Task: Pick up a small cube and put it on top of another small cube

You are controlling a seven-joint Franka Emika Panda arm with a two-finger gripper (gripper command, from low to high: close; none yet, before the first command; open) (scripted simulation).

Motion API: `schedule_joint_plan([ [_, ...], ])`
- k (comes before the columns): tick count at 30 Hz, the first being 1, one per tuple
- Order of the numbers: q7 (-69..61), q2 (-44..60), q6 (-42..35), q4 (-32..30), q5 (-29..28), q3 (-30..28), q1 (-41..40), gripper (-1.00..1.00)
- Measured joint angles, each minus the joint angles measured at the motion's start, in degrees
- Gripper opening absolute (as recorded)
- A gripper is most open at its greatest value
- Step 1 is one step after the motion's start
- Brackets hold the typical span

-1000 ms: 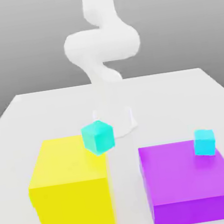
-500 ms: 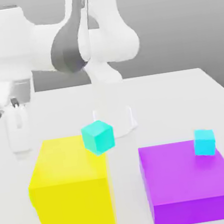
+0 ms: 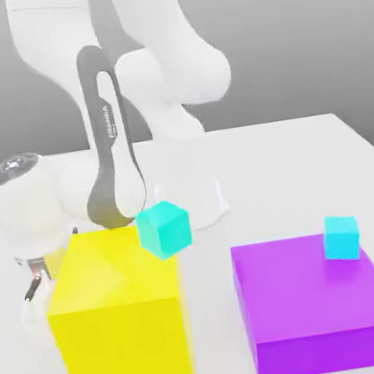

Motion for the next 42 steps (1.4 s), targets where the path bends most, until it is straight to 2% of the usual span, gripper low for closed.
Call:
schedule_joint_plan([
  [2,0.1,0.0,0.2,0.1,-0.3,0.5,-0.6,-1.0],
  [8,1.6,-10.4,-8.5,-1.9,-2.4,-0.7,0.2,-1.0],
  [10,0.9,-10.6,-9.4,-0.6,-3.2,-0.4,0.5,-1.0],
  [15,4.1,-5.9,-10.8,7.9,-5.6,-1.7,2.0,-1.0],
  [21,10.9,0.0,-12.6,19.1,-11.3,-5.0,5.7,-1.0],
  [29,21.6,4.3,-16.4,32.5,-17.6,-7.5,13.6,-1.0],
  [34,28.2,2.7,-20.2,36.3,-13.6,-2.6,19.4,-1.0],
  [42,29.0,-5.9,-23.6,28.0,0.4,7.0,22.4,-1.0],
])
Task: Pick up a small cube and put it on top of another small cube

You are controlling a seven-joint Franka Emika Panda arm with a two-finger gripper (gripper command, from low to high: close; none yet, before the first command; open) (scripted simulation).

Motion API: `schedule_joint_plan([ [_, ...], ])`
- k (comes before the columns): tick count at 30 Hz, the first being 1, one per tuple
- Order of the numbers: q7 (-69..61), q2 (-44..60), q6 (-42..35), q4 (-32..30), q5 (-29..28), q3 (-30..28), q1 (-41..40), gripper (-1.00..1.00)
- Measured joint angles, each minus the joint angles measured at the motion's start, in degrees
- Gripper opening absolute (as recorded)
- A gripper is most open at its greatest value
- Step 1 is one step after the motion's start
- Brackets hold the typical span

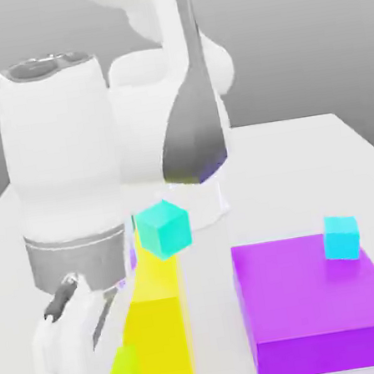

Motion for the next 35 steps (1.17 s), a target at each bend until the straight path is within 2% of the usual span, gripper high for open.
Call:
schedule_joint_plan([
  [6,1.8,-7.9,-3.0,-6.9,7.4,4.9,5.0,-1.0],
  [12,6.4,-16.0,-5.6,-13.8,10.8,7.7,11.0,-1.0],
  [23,21.2,-28.3,-9.1,-27.0,8.2,16.8,16.7,-1.0],
  [26,27.6,-30.5,-10.7,-28.6,8.6,21.5,19.4,-1.0],
  [31,32.0,-23.6,-2.2,-30.7,5.7,24.6,18.7,-1.0],
  [32,32.5,-22.0,-0.1,-31.2,5.2,25.0,18.5,1.0],
  [35,32.5,-22.0,-0.1,-31.2,5.2,25.0,18.5,1.0],
])
